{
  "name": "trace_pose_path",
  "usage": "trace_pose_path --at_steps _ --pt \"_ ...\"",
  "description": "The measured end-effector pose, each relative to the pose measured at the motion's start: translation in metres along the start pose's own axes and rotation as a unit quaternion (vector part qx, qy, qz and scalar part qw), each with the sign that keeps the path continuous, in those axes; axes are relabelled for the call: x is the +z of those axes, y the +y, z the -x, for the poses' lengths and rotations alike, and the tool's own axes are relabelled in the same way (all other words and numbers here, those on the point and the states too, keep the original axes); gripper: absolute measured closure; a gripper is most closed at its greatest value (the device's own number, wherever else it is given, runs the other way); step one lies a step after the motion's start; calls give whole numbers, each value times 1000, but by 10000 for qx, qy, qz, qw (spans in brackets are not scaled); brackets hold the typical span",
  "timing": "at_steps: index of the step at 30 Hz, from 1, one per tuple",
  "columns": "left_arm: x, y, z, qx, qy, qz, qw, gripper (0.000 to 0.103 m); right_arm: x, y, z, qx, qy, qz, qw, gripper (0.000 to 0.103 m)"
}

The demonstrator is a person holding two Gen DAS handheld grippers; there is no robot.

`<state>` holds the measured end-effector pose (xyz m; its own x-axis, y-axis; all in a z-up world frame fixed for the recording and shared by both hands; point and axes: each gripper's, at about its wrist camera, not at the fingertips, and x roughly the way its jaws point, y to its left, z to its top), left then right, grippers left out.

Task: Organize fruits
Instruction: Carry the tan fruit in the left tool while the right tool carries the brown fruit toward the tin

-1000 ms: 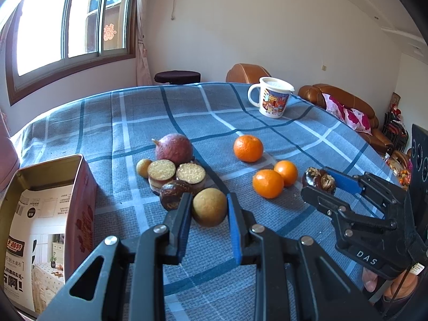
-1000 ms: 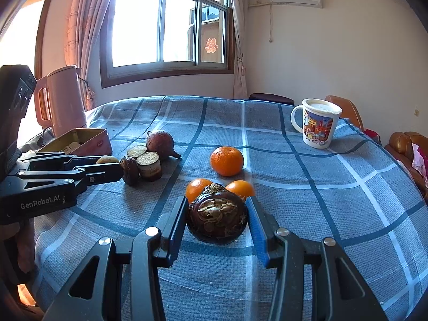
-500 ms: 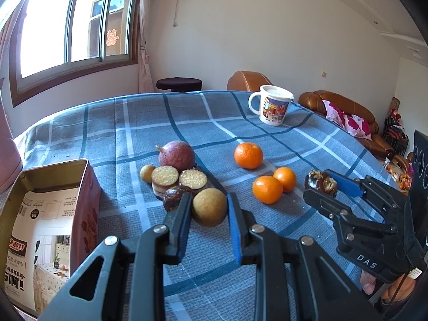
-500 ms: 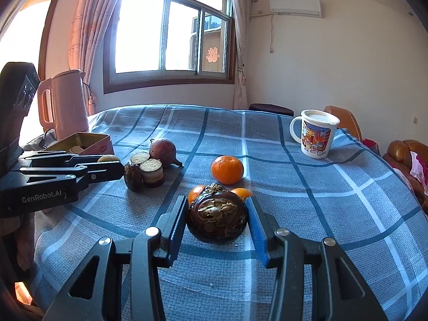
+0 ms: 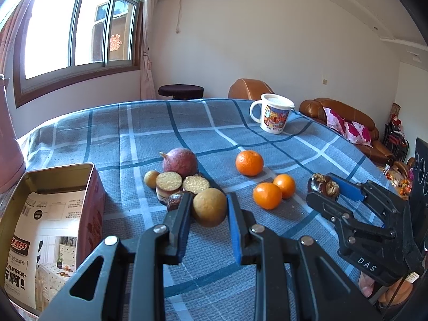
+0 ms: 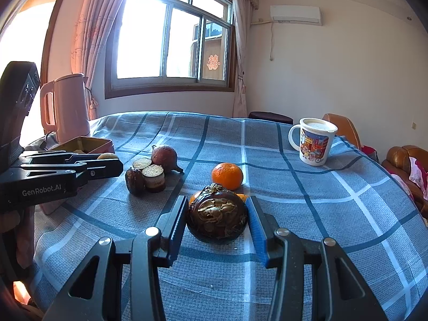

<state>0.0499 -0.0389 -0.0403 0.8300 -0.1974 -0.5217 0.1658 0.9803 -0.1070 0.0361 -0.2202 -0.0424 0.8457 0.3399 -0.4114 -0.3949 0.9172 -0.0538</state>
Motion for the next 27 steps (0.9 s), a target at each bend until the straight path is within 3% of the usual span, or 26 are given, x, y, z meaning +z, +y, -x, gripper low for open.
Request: trace_pose_path --at_steps 27 --pt "-1 0 17 120 -450 11 9989 76 -1 3 11 -42 -373 92 9993 57"
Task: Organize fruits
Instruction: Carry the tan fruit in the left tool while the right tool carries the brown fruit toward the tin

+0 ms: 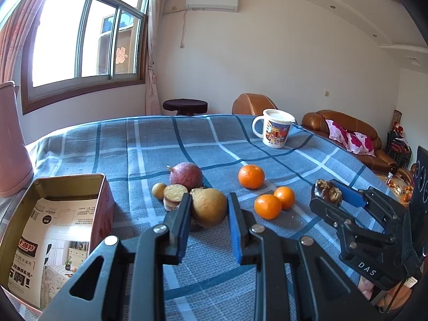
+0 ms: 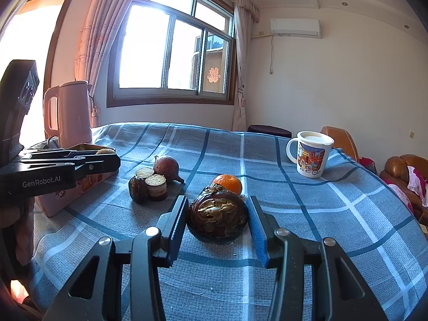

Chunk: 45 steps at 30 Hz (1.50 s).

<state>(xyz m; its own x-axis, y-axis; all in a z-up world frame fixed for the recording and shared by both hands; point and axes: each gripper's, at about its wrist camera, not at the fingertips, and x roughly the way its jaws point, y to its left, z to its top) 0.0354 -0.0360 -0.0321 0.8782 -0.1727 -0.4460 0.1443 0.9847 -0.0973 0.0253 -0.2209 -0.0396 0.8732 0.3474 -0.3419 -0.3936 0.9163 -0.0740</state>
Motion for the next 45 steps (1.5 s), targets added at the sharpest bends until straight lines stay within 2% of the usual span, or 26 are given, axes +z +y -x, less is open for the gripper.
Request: trace_pose_path --at_steps 25,37,45 --pt "-1 -7 18 175 -523 -176 9983 76 -2 3 12 14 -366 86 9993 57" --pt "-2 -9 24 220 -675 -232 9972 76 -2 4 16 56 -497 147 9986 57" --pt "-2 -5 25 230 -630 -193 9976 76 2 7 14 106 -389 213 9990 57"
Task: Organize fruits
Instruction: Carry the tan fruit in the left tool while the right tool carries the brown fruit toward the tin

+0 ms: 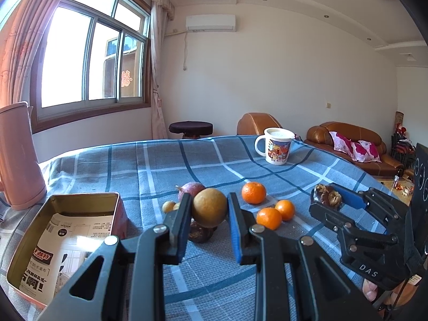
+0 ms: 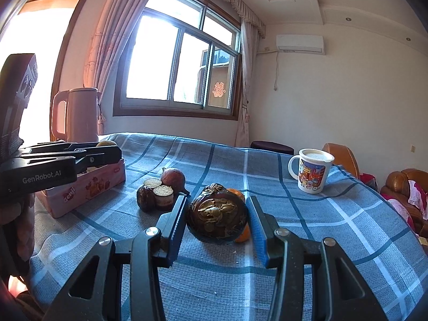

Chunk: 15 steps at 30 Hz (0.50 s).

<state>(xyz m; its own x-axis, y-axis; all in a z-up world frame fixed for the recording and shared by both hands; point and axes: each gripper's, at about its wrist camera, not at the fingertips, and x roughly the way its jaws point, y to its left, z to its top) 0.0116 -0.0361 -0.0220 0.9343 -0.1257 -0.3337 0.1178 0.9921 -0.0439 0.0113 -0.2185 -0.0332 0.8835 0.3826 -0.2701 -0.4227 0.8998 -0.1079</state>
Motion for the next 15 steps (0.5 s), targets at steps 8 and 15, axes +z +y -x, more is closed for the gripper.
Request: trace_pose_path --at_steps 8,15 --pt "2 11 7 143 -40 38 9999 76 16 6 -3 210 53 4 9998 57" --pt "4 25 10 324 10 84 9994 76 34 25 -13 459 142 175 9987 57"
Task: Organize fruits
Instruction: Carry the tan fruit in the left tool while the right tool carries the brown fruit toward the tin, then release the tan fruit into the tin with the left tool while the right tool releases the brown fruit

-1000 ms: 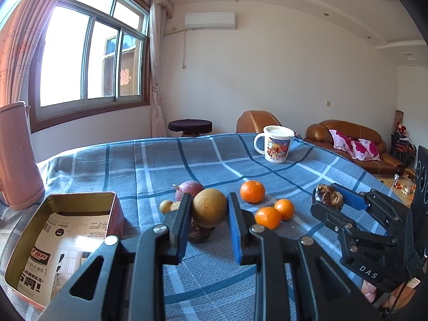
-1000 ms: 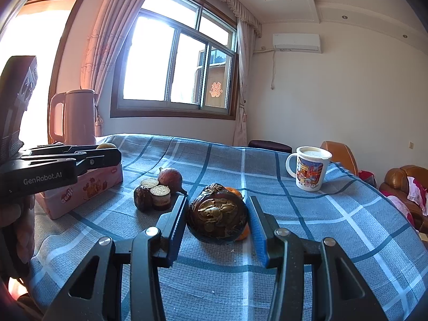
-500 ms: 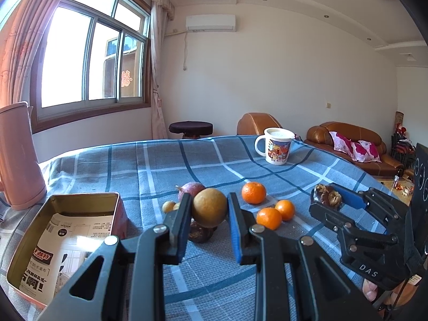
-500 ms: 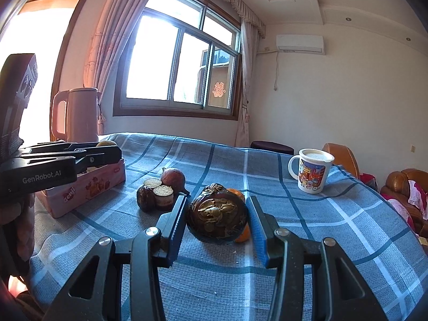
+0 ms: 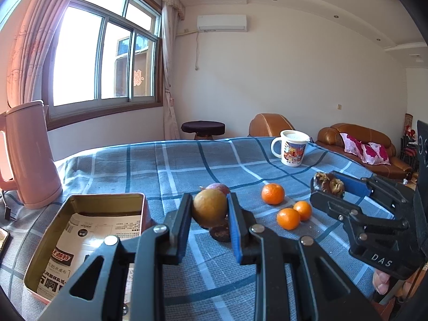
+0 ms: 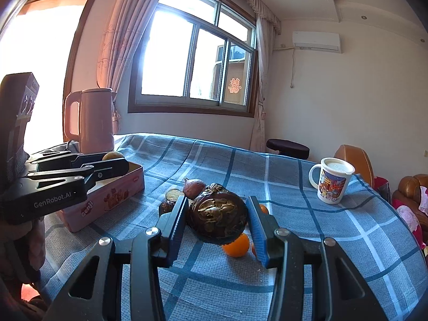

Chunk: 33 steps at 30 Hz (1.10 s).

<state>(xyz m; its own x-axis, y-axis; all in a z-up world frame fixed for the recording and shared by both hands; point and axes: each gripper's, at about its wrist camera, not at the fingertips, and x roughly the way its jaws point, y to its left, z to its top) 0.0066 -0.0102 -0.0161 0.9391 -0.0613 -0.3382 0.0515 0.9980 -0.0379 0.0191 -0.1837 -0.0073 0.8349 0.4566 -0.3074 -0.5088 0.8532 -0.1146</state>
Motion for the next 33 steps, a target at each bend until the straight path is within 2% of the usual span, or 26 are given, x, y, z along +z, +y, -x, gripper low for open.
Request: trace_pose_path --at_steps 14,33 --pt "-3 42 -7 424 388 223 9981 76 36 39 -34 548 127 349 9978 56" --pt "-6 99 -7 872 661 550 9925 76 58 101 -80 1013 400 819 9907 56"
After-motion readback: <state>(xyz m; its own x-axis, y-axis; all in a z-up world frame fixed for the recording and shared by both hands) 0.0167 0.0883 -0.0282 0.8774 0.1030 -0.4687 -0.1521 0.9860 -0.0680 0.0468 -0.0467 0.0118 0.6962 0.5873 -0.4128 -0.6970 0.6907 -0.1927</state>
